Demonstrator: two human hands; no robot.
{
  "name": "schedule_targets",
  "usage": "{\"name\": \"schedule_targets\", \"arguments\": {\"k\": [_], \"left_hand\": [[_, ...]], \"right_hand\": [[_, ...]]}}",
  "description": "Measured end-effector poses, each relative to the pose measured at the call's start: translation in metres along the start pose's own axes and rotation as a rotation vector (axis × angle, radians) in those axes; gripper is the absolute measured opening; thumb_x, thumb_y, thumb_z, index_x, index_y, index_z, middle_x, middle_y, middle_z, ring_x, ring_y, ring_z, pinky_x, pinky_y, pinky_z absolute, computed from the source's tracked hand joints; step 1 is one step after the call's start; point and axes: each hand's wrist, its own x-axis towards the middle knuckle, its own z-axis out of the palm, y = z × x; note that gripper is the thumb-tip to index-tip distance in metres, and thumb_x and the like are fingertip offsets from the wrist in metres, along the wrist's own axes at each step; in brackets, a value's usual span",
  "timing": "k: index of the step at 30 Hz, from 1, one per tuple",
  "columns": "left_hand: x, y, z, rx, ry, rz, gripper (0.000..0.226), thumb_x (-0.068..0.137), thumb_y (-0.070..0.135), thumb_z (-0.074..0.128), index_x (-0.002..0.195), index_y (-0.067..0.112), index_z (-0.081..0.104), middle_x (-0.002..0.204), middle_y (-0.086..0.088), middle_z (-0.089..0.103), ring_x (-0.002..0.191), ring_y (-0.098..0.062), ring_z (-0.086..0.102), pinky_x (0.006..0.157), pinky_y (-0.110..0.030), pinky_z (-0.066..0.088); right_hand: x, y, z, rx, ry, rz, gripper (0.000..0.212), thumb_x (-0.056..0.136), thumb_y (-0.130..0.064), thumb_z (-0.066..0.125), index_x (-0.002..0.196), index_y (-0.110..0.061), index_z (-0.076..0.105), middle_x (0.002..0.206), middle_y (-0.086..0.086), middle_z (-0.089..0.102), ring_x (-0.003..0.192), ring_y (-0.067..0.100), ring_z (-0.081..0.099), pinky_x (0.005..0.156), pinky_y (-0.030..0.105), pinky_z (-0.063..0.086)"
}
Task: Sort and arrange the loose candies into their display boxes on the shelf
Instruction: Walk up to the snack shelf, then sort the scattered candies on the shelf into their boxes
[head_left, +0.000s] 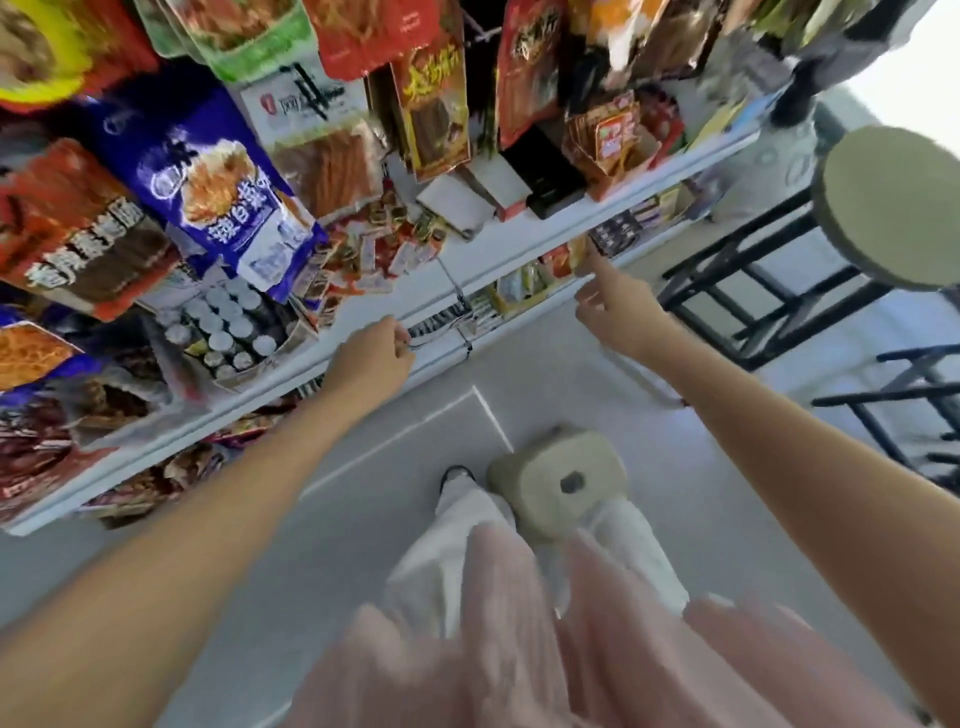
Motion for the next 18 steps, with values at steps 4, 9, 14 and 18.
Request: {"name": "schedule_targets", "arguments": {"k": [4,9,14,18], "left_hand": [[0.023,0.017,-0.005,-0.055,0.044,-0.058,0.019,0.09,0.012,0.047,0.107,0.006,0.054,0.108,-0.012,0.061,0.098,-0.029,0.057,0.083,-0.039,0.048],[0.05,0.021,0.015,-0.122,0.084,-0.22,0.025,0.092,0.016,0.046,0.115,0.009,0.052,0.111,-0.007,0.061,0.1,-0.025,0.057,0.079,-0.033,0.043],[0.096,0.031,0.043,-0.103,0.147,-0.326,0.031,0.087,0.012,0.052,0.118,0.006,0.049,0.114,-0.012,0.056,0.104,-0.027,0.054,0.086,-0.037,0.045],[0.164,0.03,0.066,-0.097,0.226,-0.357,0.033,0.087,0.011,0.054,0.119,0.004,0.049,0.119,-0.013,0.054,0.111,-0.029,0.051,0.092,-0.038,0.042]], "right_hand": [[0.041,0.025,-0.005,0.035,-0.124,0.102,0.043,0.09,-0.009,0.046,0.133,-0.007,0.037,0.116,0.015,0.058,0.106,0.032,0.054,0.082,0.031,0.039],[0.11,0.05,-0.009,-0.052,-0.27,0.011,0.041,0.089,-0.007,0.045,0.13,-0.006,0.039,0.112,0.017,0.06,0.104,0.035,0.055,0.08,0.033,0.042],[0.213,0.063,-0.002,-0.123,-0.4,-0.27,0.048,0.088,-0.004,0.046,0.134,-0.006,0.03,0.106,0.018,0.061,0.101,0.035,0.056,0.08,0.034,0.042],[0.289,0.074,0.027,-0.052,-0.37,-0.381,0.048,0.088,-0.002,0.047,0.133,-0.004,0.03,0.101,0.018,0.061,0.098,0.034,0.057,0.077,0.031,0.041]]}}
